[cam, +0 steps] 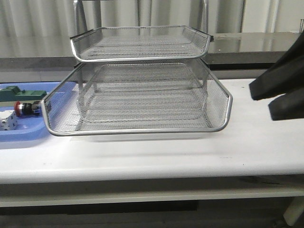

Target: Place button on rack with both arms

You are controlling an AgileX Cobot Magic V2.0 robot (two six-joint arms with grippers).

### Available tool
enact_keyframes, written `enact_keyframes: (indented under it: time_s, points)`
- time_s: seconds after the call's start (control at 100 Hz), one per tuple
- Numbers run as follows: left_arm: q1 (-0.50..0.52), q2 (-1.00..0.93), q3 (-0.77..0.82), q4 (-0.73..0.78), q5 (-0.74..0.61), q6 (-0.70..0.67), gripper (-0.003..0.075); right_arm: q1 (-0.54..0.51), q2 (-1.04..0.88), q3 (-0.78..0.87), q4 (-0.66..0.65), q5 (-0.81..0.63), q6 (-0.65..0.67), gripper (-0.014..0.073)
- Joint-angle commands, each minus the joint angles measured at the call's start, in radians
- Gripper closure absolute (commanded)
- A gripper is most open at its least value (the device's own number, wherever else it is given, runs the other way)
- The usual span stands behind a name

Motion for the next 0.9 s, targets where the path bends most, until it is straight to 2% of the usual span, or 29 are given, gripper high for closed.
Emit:
enact_keyframes:
  time_s: [0.0,0.15,0.3,0.53,0.67,0.89]
  points:
    - [-0.001,-0.033,0.053,-0.001,-0.081,-0.013,0.0735,0.001,-0.07,-0.066,-0.103,-0.004,0.077,0.0265]
    - [-0.001,-0.033,0.053,-0.001,-0.081,-0.013,0.0735,0.001,-0.142,-0.174,-0.419,0.015,0.279,0.0265]
    - [-0.001,-0.033,0.053,-0.001,-0.081,-0.013,0.0735,0.001,-0.204,-0.261,-0.743,0.038,0.426,0.0265]
    - [-0.001,-0.033,0.053,-0.001,-0.081,-0.013,0.0735,0.001,-0.327,-0.29,-1.102,0.076,0.649,0.0265]
    - [-0.001,-0.033,0.053,-0.001,-0.081,-0.013,0.0735,0.001,-0.403,-0.29,-1.219,0.115,0.724,0.0265]
    - [-0.001,-0.033,0.053,-0.001,-0.081,-0.013,0.0735,0.001,-0.514,-0.29,-1.23,0.208,0.729,0.0265]
